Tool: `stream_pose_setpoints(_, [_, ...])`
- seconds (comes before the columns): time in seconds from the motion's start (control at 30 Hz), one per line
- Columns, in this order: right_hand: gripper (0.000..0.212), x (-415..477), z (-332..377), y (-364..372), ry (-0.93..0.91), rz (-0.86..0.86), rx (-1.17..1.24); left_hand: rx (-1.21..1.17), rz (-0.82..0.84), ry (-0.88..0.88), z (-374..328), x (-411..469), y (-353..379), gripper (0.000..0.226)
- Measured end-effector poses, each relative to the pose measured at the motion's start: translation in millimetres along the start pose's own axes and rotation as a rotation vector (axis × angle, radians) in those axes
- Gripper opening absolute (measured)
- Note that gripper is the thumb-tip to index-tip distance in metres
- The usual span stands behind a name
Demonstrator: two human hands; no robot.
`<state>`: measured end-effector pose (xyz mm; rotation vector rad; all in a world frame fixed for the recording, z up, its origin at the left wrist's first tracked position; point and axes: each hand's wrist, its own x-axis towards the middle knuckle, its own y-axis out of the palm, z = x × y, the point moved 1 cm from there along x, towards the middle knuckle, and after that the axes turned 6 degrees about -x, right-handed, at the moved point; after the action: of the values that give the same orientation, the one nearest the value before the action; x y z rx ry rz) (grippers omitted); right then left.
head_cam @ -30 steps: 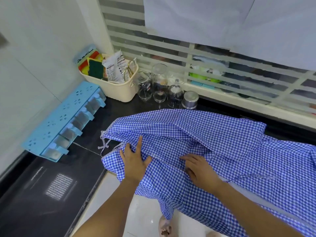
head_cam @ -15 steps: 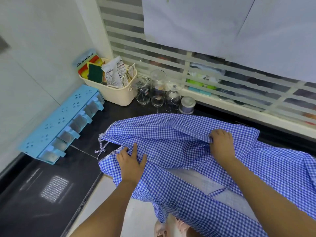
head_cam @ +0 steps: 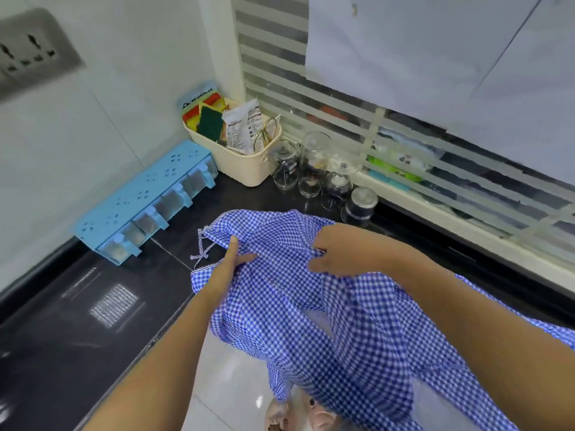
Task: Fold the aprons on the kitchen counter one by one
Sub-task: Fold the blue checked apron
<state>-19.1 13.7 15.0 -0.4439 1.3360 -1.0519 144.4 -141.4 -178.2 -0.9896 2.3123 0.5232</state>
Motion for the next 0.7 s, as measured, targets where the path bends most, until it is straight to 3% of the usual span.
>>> stream_pose_setpoints(0.13, [0.033,14.6,39.2,17.2,-0.242,0.312,0.546,-0.085,0.204,-0.101,-13.4,1.4,-6.5,0.097])
stream_pose_setpoints(0.2, [0.029,26.6,53.2,39.9,-0.425,0.536,0.665,-0.105,0.271,-0.128,-20.5,-3.1,-2.7,0.082])
stream_pose_setpoints(0.27, [0.032,41.9,48.7,57.4,-0.580,0.709,0.731,-0.092,0.185,-0.092,-21.6,-2.8,0.5,0.057])
stream_pose_setpoints(0.3, [0.029,50.3,38.5,61.4,-0.562,0.687,0.782,-0.060,0.135,-0.062,-19.5,-0.8,0.4,0.044])
stream_pose_setpoints(0.33, [0.025,60.4,24.7,64.6,-0.501,0.553,0.822,-0.001,0.094,-0.026,-18.0,-0.1,-0.6,0.034])
stream_pose_setpoints(0.43, [0.007,90.4,-38.3,75.2,0.059,-0.262,0.815,0.091,0.003,-0.006,-9.6,-0.6,-6.3,0.027])
stream_pose_setpoints(0.47, [0.013,93.8,-60.9,79.0,0.244,-0.471,0.808,0.059,-0.032,-0.015,-9.9,-3.7,-5.7,0.034])
stream_pose_setpoints(0.5, [0.022,98.4,-80.1,85.3,0.346,-0.551,0.771,-0.001,-0.059,-0.027,-9.5,-7.8,-6.0,0.045])
stream_pose_setpoints(0.57, [0.044,105.2,-105.2,99.0,0.395,-0.388,0.653,-0.059,-0.066,-0.047,-8.6,-7.0,-6.5,0.066])
stream_pose_setpoints(0.63, [0.071,111.9,-110.6,116.1,0.396,-0.162,0.516,0.007,-0.059,-0.061,-6.8,-5.4,-4.0,0.061])
stream_pose_setpoints(0.7, [0.061,117.8,-106.1,131.6,0.360,-0.178,0.323,0.080,-0.087,-0.034,0.9,-2.4,-1.8,0.044])
